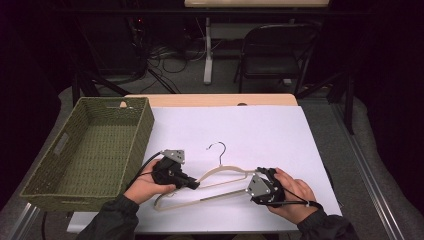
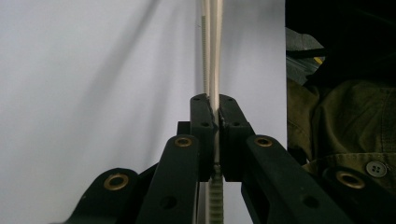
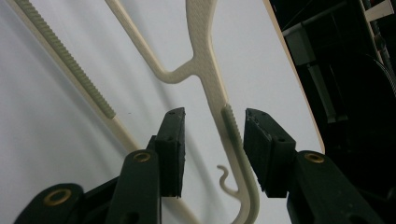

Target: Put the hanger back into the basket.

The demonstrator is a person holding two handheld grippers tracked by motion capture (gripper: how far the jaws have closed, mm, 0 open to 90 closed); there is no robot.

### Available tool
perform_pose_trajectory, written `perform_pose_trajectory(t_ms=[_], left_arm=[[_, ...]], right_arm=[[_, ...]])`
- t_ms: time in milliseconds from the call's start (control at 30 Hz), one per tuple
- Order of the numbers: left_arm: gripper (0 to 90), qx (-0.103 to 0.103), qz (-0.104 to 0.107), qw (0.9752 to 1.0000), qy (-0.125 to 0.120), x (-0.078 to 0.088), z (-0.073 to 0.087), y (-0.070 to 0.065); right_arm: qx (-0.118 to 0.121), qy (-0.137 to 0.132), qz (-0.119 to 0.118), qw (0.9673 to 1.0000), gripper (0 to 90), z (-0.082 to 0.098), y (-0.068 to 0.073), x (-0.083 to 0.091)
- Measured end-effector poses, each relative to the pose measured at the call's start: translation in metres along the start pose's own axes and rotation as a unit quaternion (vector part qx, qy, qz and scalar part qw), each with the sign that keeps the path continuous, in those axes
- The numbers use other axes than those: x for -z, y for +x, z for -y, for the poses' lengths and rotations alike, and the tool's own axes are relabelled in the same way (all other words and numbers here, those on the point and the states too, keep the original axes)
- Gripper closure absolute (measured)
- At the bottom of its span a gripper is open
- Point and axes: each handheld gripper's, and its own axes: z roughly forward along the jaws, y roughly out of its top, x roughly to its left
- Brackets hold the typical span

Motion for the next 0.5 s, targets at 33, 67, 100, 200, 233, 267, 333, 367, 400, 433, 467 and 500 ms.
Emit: perform_pose_trajectory(t_ms=[33,67,100,200,233,267,333,367,400,433,467,500], left_arm=[[86.9,0.001,-0.002,1.0000,-0.001,0.0003,0.0001,0.0001],[86.9,0.000,-0.008,1.0000,-0.002,0.0007,0.0002,0.0004],[87.0,0.002,-0.009,0.9999,-0.004,0.0008,0.0002,0.0006],[87.1,0.007,-0.012,0.9999,-0.008,0.0008,-0.0001,0.0013],[87.1,0.010,-0.011,0.9999,-0.008,0.0009,-0.0002,0.0016],[87.1,0.011,-0.014,0.9998,-0.010,0.0013,-0.0004,0.0020],[87.2,0.015,-0.013,0.9997,-0.014,0.0018,-0.0006,0.0023],[87.2,0.018,-0.015,0.9996,-0.016,0.0023,-0.0008,0.0023],[87.2,0.018,-0.018,0.9995,-0.016,0.0028,-0.0009,0.0024],[87.2,0.021,-0.017,0.9995,-0.019,0.0034,-0.0009,0.0027],[87.2,0.023,-0.021,0.9993,-0.019,0.0037,-0.0010,0.0024],[87.2,0.024,-0.023,0.9993,-0.019,0.0041,-0.0011,0.0027]], right_arm=[[-0.001,0.004,0.003,1.0000,58.3,0.0005,-0.0008,-0.0001],[0.001,0.010,0.005,0.9999,58.2,0.0005,-0.0013,0.0005],[-0.008,0.003,0.002,1.0000,58.0,0.0015,-0.0009,-0.0006],[-0.006,0.003,0.001,1.0000,57.8,0.0026,-0.0012,-0.0017],[-0.002,0.004,0.000,1.0000,57.8,0.0027,-0.0016,-0.0022],[-0.006,0.005,0.000,1.0000,57.8,0.0031,-0.0008,-0.0026],[-0.006,0.005,-0.001,1.0000,57.8,0.0036,-0.0001,-0.0031],[-0.008,0.007,0.000,0.9999,57.8,0.0038,0.0003,-0.0033],[-0.004,0.007,0.000,1.0000,57.8,0.0039,-0.0004,-0.0035],[-0.005,0.007,0.000,1.0000,57.8,0.0041,-0.0004,-0.0036],[-0.005,0.007,0.001,1.0000,57.8,0.0043,-0.0005,-0.0037],[-0.009,0.007,0.002,0.9999,57.8,0.0045,-0.0001,-0.0036]])
